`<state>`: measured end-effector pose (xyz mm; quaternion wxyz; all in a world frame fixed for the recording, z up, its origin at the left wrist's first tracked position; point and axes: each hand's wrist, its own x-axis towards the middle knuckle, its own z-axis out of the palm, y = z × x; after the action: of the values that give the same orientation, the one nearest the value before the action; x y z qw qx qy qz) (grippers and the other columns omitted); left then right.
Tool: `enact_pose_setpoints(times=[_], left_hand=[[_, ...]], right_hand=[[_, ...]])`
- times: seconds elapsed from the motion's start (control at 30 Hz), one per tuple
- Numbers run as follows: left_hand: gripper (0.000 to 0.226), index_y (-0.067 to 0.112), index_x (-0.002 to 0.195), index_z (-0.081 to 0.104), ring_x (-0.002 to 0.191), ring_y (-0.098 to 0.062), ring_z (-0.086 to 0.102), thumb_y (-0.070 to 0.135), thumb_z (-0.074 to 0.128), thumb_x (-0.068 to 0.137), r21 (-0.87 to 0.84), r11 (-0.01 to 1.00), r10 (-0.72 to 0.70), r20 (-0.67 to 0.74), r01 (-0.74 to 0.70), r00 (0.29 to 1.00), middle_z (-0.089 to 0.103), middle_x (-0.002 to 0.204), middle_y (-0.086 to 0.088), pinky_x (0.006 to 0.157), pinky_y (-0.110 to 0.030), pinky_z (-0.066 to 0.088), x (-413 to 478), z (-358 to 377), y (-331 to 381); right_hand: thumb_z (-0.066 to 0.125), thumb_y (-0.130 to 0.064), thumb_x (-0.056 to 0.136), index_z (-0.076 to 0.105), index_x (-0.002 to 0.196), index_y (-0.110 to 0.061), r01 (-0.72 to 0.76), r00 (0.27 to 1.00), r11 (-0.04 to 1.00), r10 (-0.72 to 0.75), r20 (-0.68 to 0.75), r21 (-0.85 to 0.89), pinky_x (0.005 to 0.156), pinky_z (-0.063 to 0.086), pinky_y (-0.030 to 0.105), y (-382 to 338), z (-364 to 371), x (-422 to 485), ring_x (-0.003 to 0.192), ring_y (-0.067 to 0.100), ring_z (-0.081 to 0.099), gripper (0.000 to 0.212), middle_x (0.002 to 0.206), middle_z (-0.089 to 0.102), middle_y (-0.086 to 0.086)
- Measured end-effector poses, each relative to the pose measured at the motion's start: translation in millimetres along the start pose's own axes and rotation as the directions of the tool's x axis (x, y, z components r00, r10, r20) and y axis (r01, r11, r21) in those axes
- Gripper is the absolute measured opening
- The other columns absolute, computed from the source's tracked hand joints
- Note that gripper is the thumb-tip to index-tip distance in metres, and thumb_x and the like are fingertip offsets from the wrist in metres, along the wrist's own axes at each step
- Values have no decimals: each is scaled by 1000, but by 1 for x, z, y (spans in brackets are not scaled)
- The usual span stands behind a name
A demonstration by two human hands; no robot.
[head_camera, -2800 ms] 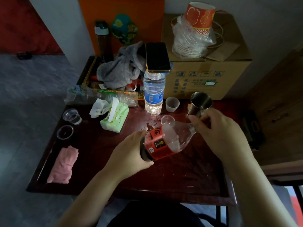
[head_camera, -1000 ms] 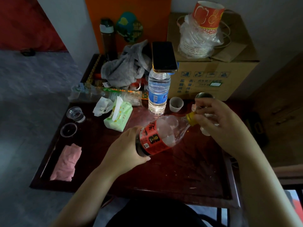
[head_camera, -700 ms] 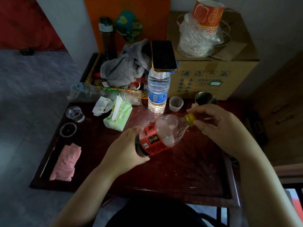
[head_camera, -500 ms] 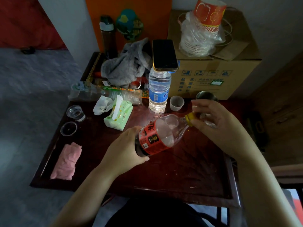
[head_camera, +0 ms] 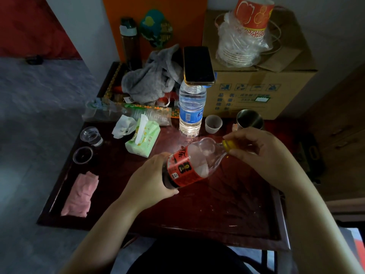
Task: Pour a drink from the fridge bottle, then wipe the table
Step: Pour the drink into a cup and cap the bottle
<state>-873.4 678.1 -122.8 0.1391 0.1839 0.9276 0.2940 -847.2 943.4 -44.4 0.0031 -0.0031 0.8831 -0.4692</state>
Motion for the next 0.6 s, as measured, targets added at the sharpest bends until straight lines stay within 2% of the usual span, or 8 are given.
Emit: enact_pose_setpoints(times=[0.1,0.2,0.33,0.47,0.6], left_hand=[[66,39,111,47,99,4,51,42,82,56,-1,1000,8,7,-8,1000,54,106,24,74,-16,40,2,-1,2],[63,39,109,47,96,4,52,41,82,56,-5,1000,-8,17,8,1000,55,103,24,73,-19,42,4,0,1],[62,39,107,46,94,2,54,44,80,55,11,999,-54,31,53,998,55,102,22,74,-27,48,8,2,-5],[64,33,110,48,95,-5,55,43,82,57,46,994,-104,19,104,994,56,104,18,72,-30,45,12,2,-8],[67,33,112,49,99,-10,57,45,81,54,76,987,-140,3,139,990,57,103,18,75,-34,48,17,3,-13]], right_hand=[[72,-4,78,69,101,-25,-7,1000,1000,7,-6,12,82,46,8,3,-2,-2,95,-3,63,31,98,69,-14],[72,-3,78,69,101,-24,-28,999,1000,28,-39,-5,82,46,8,6,-7,-3,94,-4,63,32,99,68,-14],[73,-14,79,68,105,-31,-101,988,995,99,-117,-4,84,53,24,15,-12,-5,90,1,65,31,99,67,-14],[74,-20,78,67,107,-31,-96,983,987,74,-170,-128,78,42,2,22,-8,-11,93,-8,58,31,104,63,-17],[75,-17,78,68,105,-30,-110,981,985,86,-175,-135,73,40,1,29,-1,-17,89,-7,59,31,98,62,-18]])
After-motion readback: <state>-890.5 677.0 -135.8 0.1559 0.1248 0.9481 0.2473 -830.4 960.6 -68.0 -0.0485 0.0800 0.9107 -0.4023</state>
